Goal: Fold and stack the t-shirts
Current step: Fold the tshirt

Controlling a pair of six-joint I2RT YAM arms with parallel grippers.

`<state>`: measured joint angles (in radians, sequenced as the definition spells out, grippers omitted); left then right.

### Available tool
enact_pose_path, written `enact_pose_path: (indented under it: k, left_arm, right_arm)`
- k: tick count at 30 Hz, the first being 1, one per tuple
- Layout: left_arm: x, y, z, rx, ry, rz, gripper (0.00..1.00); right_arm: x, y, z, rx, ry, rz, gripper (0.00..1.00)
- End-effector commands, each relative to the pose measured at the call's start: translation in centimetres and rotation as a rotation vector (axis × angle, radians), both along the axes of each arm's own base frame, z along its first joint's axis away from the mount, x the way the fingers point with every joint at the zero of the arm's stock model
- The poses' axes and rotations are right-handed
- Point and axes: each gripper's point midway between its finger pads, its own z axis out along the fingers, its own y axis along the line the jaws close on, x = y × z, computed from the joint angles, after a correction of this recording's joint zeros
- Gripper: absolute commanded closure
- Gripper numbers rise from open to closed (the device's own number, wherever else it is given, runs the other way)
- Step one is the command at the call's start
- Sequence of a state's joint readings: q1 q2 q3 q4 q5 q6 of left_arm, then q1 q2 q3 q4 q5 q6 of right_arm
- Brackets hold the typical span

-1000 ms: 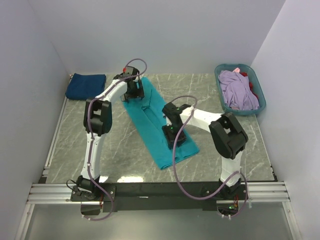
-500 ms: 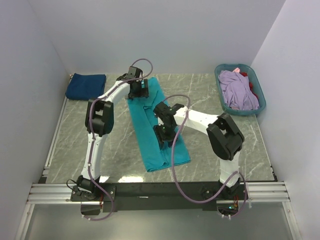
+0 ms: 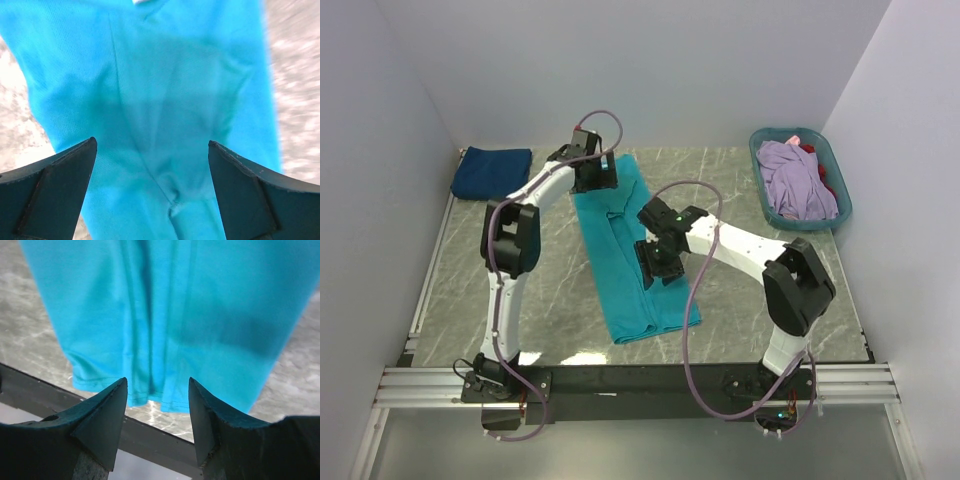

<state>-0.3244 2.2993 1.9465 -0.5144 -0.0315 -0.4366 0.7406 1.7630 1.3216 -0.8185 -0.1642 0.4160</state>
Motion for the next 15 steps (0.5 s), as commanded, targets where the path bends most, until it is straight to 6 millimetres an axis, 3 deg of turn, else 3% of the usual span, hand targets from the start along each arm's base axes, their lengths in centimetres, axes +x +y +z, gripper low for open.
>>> enact_pose_path:
  k: [1,5,8,11,15]
  left_arm:
    - [1.5,-1.0,8.1,-0.079,-0.196,0.001,0.01]
    - [1.9,-1.0,10.7,-0.106,-0.257,0.015,0.01]
    - [0.9,-0.9,12.5,-0.140,-0.252,0.037,0.01]
    - [-2.3,-0.6,12.7,-0.173,-0.169,0.078,0.03]
    - [-9.4,0.5,10.3,-0.133,0.012,0.131,0.07]
  right_arm:
    - [1.4,-1.0,1.7,0.030,-0.077,-0.066,0.41]
    - [1.8,-2.2,2.2,0.031,-0.103,-0.104,0.41]
    - [1.8,-3.9,1.9,0.004,-0.110,-0.140,0.42]
    - [1.3,-6.0,1.1,-0.030,-0.096,-0.180,0.44]
    - [-0.3,-8.6,-0.6,-0.050,-0.052,-0.228,0.50]
